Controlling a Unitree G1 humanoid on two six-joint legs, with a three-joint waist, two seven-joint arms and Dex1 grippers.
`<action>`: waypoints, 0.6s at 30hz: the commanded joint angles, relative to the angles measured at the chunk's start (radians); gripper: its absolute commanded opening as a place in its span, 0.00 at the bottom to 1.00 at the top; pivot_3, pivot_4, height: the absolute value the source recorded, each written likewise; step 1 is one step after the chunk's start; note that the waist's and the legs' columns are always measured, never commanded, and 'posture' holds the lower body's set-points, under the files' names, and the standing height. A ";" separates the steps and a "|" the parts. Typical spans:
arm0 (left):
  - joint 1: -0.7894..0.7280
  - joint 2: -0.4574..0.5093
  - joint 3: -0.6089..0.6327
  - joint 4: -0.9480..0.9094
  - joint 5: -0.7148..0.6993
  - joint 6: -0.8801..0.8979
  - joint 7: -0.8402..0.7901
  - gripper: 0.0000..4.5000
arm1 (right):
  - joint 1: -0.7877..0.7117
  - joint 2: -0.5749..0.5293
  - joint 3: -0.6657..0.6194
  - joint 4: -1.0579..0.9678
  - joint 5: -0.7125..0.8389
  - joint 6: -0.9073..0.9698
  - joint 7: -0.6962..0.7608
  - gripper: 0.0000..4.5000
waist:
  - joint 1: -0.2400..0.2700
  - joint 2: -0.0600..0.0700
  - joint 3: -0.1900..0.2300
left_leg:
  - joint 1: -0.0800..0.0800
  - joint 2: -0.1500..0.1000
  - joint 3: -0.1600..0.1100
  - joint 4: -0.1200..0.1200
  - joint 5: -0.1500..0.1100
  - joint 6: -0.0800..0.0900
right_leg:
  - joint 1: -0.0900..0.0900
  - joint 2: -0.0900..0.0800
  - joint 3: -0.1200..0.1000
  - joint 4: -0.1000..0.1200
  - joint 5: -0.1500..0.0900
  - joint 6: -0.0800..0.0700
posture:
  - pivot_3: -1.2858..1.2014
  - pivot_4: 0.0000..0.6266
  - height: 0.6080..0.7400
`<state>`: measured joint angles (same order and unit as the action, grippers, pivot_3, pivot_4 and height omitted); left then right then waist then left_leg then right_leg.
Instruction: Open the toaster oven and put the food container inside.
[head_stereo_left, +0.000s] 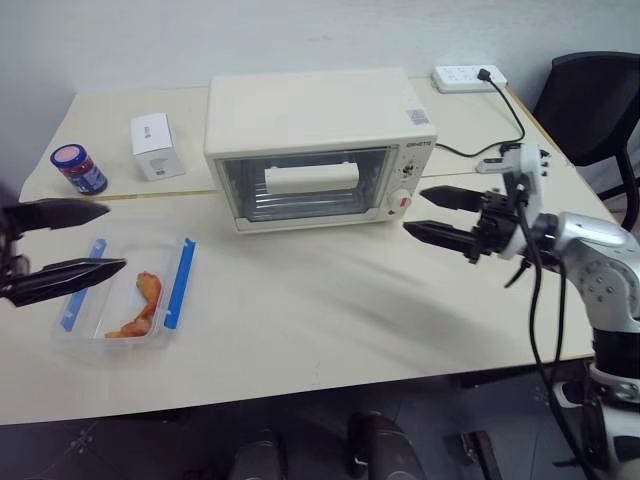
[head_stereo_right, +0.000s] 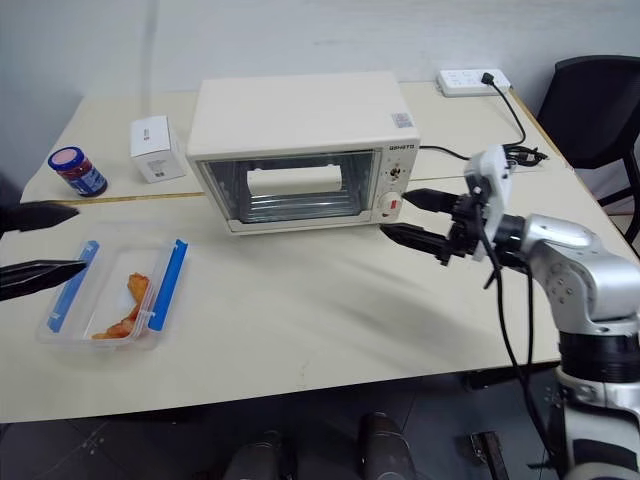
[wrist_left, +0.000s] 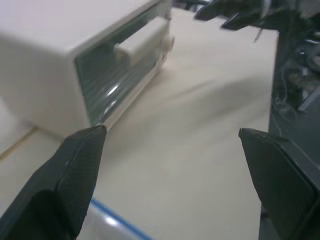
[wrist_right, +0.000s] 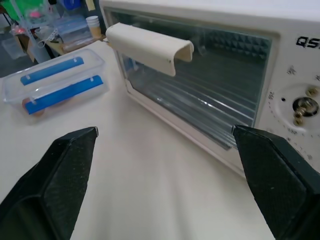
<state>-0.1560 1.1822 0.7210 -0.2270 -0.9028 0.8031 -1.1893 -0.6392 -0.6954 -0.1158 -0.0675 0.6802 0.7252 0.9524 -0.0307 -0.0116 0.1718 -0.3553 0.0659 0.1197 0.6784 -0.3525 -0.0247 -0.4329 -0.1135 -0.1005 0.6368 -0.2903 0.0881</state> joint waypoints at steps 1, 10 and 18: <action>-0.102 0.009 -0.083 -0.022 -0.036 0.005 0.045 1.00 | -0.066 0.031 0.030 0.032 -0.031 -0.019 -0.014 0.99 | 0.000 0.000 0.000 | -0.001 0.000 0.000 0.001 0.000 0.000 | 0.000 0.000 0.000 0.000 0.000 0.000 | 0.52 0.24 1.00; -0.290 -0.018 -0.245 0.029 0.002 -0.031 0.084 1.00 | -0.211 0.167 0.130 0.161 -0.128 -0.092 -0.010 0.99 | 0.001 0.001 0.001 | -0.003 0.000 0.000 0.003 0.000 0.001 | -0.002 0.001 0.000 0.001 0.001 0.001 | 0.52 0.24 1.00; -0.342 -0.062 -0.299 0.066 0.057 -0.074 0.121 1.00 | -0.198 0.209 0.163 0.074 -0.108 -0.090 0.053 0.99 | 0.002 0.001 0.001 | -0.014 -0.001 -0.001 0.006 0.000 0.001 | -0.012 0.001 0.000 0.003 0.001 0.002 | 0.52 0.24 1.00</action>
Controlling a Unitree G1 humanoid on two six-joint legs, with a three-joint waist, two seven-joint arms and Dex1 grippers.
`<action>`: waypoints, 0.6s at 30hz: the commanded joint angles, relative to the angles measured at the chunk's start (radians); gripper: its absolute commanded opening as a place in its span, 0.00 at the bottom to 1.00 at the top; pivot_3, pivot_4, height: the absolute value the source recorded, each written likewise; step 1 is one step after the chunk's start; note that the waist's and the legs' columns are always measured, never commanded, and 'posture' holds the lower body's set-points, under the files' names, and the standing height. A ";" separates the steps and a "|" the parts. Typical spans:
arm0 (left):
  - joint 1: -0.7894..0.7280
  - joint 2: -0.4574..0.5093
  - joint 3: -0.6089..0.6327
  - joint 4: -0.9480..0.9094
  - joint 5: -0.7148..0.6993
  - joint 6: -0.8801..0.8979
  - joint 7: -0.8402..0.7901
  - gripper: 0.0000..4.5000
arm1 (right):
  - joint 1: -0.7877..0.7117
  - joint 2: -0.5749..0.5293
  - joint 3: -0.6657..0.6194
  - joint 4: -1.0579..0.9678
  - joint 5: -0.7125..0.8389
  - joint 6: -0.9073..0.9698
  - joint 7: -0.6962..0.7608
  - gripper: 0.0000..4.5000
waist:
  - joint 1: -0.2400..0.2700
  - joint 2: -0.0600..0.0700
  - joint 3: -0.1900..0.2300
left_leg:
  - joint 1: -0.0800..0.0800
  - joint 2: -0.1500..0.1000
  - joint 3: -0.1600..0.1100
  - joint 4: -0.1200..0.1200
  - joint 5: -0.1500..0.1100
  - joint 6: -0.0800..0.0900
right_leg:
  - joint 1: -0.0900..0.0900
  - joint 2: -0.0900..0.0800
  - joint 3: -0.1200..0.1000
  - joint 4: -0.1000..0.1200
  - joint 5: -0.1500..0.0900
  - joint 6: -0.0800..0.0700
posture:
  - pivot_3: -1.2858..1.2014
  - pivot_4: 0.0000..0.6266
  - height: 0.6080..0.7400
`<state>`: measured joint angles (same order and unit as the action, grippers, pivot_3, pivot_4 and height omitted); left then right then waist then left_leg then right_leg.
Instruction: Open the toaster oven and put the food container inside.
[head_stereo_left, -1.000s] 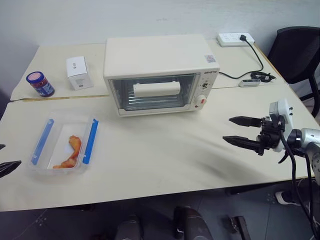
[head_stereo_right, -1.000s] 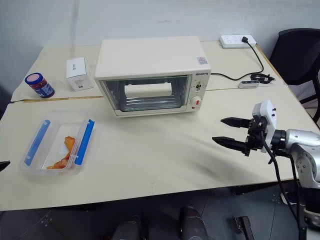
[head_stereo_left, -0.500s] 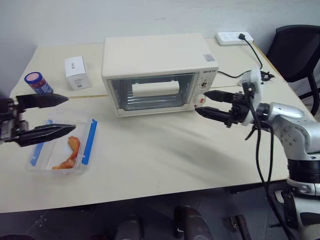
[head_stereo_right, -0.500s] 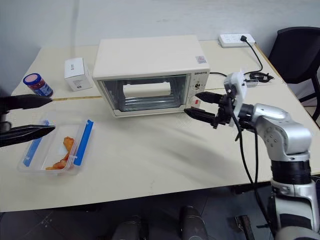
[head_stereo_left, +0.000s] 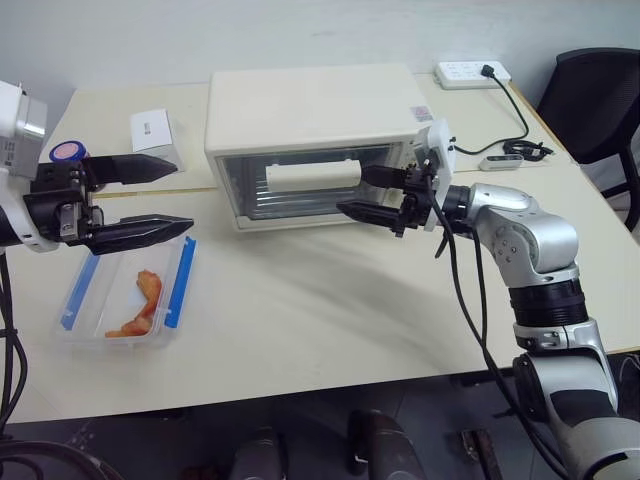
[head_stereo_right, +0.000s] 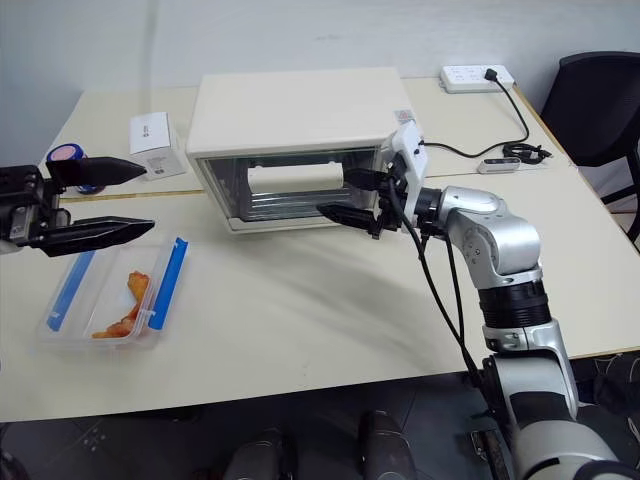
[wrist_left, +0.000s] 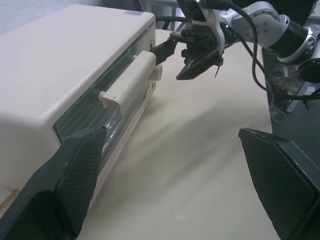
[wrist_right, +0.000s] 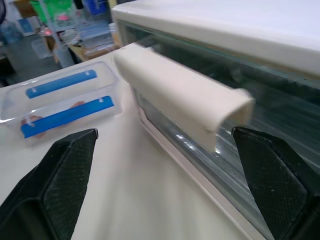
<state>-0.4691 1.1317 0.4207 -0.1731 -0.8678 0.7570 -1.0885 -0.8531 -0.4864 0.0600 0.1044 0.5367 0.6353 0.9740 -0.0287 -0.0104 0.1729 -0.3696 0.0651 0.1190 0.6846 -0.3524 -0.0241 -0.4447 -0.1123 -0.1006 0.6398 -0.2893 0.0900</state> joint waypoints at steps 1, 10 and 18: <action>-0.037 -0.020 -0.010 0.018 0.036 -0.038 0.030 1.00 | 0.034 -0.003 -0.012 -0.130 0.047 0.005 0.041 0.99 | 0.001 0.000 0.000 | 0.000 0.000 0.000 0.000 0.000 0.000 | 0.000 0.000 0.000 0.000 0.000 0.000 | 0.52 0.24 1.00; -0.277 -0.166 -0.200 0.175 0.208 -0.131 0.129 0.73 | 0.211 -0.017 0.012 -0.315 0.035 -0.028 0.055 1.00 | 0.001 -0.001 0.001 | -0.001 -0.001 0.000 0.001 0.000 0.000 | 0.000 0.001 0.000 0.000 0.000 0.001 | 0.52 0.24 1.00; -0.381 -0.271 -0.400 0.235 0.381 -0.279 0.027 0.15 | 0.265 0.011 0.017 -0.322 -0.004 -0.054 -0.020 1.00 | 0.000 -0.001 0.001 | -0.001 -0.001 0.000 0.001 0.000 0.000 | 0.000 0.001 0.000 0.000 0.000 0.001 | 0.52 0.24 1.00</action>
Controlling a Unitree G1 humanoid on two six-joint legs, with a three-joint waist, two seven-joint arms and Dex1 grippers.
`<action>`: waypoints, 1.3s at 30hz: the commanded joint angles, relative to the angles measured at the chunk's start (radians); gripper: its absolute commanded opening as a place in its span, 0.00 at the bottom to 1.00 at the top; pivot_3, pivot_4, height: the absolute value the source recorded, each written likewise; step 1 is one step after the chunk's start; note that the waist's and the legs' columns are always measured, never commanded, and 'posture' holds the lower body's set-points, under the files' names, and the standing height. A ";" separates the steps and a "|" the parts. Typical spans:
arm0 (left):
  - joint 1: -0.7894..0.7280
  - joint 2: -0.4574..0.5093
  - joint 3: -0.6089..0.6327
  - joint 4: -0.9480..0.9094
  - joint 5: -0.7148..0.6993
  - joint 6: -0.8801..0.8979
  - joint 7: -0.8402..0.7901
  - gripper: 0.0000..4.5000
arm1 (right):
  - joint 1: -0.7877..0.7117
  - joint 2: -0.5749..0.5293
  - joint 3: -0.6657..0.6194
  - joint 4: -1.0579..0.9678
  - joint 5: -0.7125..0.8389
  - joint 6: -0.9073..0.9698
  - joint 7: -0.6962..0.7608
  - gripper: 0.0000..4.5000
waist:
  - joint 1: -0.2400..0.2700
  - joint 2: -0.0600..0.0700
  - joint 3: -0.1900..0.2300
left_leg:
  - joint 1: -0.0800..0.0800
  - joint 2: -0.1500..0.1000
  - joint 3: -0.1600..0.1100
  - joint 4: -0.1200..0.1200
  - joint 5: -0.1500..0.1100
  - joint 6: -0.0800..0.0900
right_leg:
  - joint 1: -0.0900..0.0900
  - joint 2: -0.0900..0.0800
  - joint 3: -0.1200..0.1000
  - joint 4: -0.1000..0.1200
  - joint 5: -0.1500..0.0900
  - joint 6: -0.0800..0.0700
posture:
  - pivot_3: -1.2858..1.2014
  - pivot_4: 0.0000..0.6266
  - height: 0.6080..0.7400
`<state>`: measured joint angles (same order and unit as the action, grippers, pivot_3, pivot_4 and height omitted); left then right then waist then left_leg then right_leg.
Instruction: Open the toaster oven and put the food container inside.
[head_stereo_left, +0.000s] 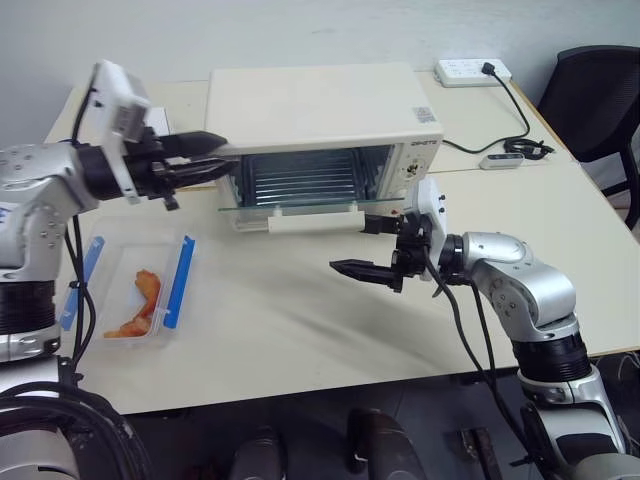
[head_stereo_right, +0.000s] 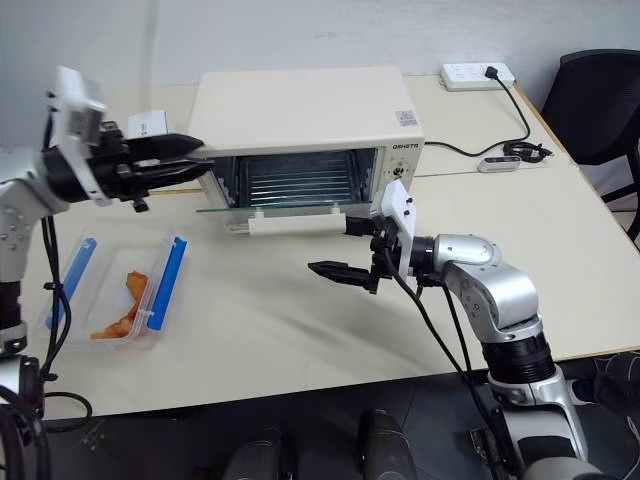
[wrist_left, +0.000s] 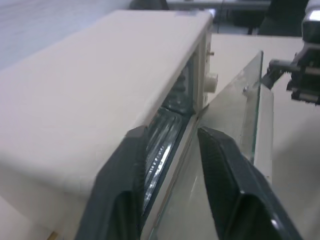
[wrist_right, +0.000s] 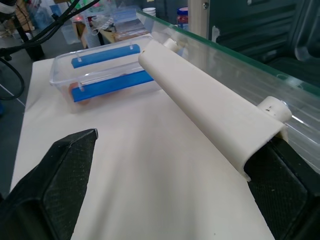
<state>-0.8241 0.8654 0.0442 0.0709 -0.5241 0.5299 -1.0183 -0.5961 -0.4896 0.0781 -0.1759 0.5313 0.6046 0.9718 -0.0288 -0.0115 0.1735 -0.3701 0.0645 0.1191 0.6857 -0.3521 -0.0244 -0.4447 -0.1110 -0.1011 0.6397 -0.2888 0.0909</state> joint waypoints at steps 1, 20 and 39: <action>-0.027 -0.008 -0.038 -0.008 0.050 -0.064 -0.062 0.08 | 0.009 0.018 -0.004 -0.039 -0.002 -0.025 -0.028 1.00 | 0.000 0.000 0.000 | 0.000 0.000 0.000 0.000 0.000 0.000 | 0.000 0.000 0.000 0.000 0.000 0.000 | 0.52 0.24 1.00; 0.119 -0.012 -0.162 -0.171 0.194 -0.068 -0.146 0.00 | 0.441 -0.293 -0.310 -0.400 0.169 0.096 -0.014 1.00 | 0.040 -0.001 0.001 | -0.002 0.000 -0.001 0.009 -0.001 0.003 | 0.001 0.000 0.002 0.002 0.001 0.003 | 0.52 0.24 1.00; 0.252 -0.029 0.107 -0.492 0.084 0.404 0.083 0.18 | 0.239 -0.419 -0.404 -0.378 0.485 0.213 -0.054 1.00 | 0.051 -0.004 0.002 | -0.002 0.000 0.000 0.014 -0.003 0.007 | 0.003 0.001 0.008 0.001 0.004 0.006 | 0.52 0.24 1.00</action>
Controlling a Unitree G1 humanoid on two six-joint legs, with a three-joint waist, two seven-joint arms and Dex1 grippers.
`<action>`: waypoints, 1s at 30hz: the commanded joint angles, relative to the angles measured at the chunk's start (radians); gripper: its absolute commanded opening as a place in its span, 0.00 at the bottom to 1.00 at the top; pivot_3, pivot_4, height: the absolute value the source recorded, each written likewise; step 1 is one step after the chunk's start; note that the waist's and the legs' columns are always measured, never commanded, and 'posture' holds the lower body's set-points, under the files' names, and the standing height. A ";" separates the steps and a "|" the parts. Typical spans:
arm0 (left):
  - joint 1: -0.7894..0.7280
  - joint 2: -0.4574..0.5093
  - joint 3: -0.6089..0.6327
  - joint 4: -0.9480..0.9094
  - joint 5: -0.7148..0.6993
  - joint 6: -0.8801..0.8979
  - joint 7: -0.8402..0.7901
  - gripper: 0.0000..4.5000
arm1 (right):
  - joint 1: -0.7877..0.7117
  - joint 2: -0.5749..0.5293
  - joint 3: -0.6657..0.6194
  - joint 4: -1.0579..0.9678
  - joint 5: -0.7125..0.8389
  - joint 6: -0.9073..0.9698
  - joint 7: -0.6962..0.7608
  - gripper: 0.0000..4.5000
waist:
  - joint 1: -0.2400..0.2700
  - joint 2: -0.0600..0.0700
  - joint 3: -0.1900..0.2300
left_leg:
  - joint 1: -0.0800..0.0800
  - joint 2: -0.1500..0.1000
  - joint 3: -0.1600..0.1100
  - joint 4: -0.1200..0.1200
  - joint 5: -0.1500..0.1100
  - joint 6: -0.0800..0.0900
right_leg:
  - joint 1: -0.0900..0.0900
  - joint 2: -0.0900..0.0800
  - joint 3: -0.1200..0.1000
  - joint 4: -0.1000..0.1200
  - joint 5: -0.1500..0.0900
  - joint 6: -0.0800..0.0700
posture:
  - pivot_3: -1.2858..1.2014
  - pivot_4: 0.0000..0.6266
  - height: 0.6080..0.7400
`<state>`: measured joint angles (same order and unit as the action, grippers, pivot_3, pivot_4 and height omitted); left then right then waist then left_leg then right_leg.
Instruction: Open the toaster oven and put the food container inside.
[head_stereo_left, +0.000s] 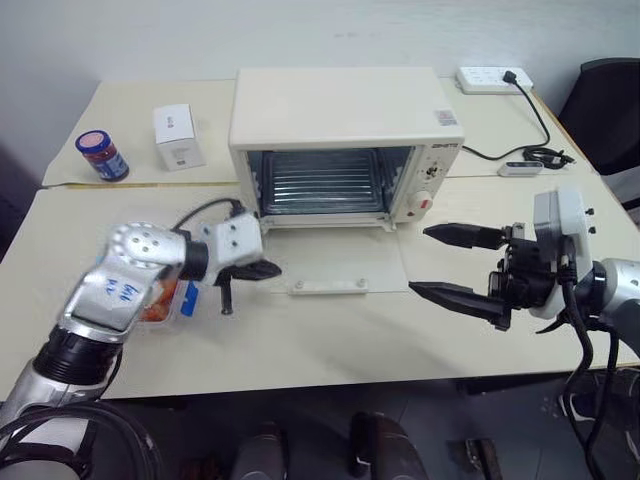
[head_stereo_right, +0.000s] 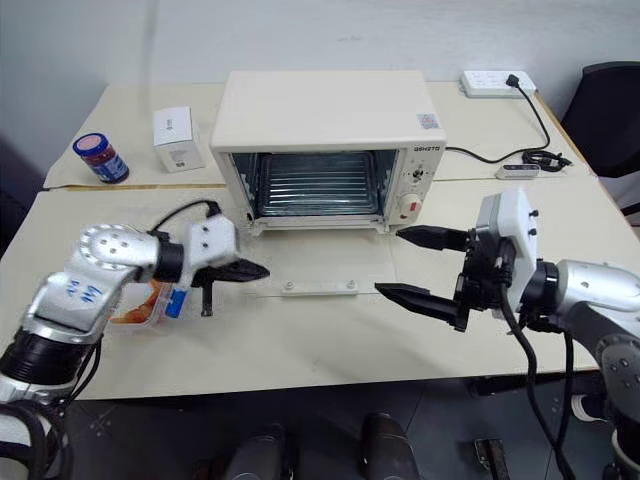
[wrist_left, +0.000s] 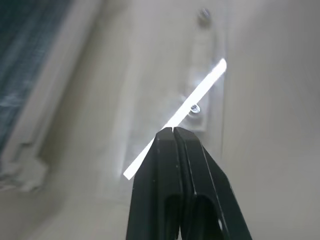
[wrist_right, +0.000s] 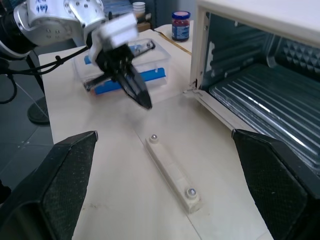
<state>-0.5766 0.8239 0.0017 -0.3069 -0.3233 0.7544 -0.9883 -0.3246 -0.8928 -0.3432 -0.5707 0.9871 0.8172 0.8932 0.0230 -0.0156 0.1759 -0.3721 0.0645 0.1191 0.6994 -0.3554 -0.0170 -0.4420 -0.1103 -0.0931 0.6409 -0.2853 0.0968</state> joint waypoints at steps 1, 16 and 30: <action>0.029 0.015 0.224 -0.172 -0.160 0.268 0.080 0.25 | -0.053 -0.016 0.041 0.032 0.021 -0.003 0.040 1.00 | -0.002 0.000 0.000 | 0.000 0.000 0.000 0.000 0.000 0.000 | 0.000 0.000 0.000 0.000 0.000 0.000 | 0.52 0.24 1.00; 0.476 -0.513 1.306 -0.740 -0.621 0.860 0.591 1.00 | -0.284 0.037 0.305 0.276 -0.143 -0.082 0.253 1.00 | -0.017 -0.008 0.000 | 0.004 0.000 -0.008 0.001 -0.001 0.000 | 0.003 -0.002 0.002 -0.004 0.000 0.000 | 0.52 0.24 1.00; 1.152 -0.488 0.989 -0.683 -1.642 -0.058 1.747 1.00 | -0.269 0.033 0.288 0.258 -0.149 -0.065 0.267 1.00 | -0.022 -0.002 0.002 | 0.018 0.002 -0.017 -0.001 -0.007 0.002 | 0.024 -0.012 0.009 -0.013 -0.001 -0.004 | 0.52 0.24 1.00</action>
<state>0.5487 0.3133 1.0275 -0.9870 -1.9130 0.8103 0.6828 -0.5993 -0.8473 -0.0104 -0.2760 0.8289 0.7496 1.1650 0.0008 -0.0179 0.1776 -0.3517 0.0665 0.1014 0.6981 -0.3634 -0.0127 -0.4139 -0.1210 -0.0838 0.6247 -0.2869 0.0923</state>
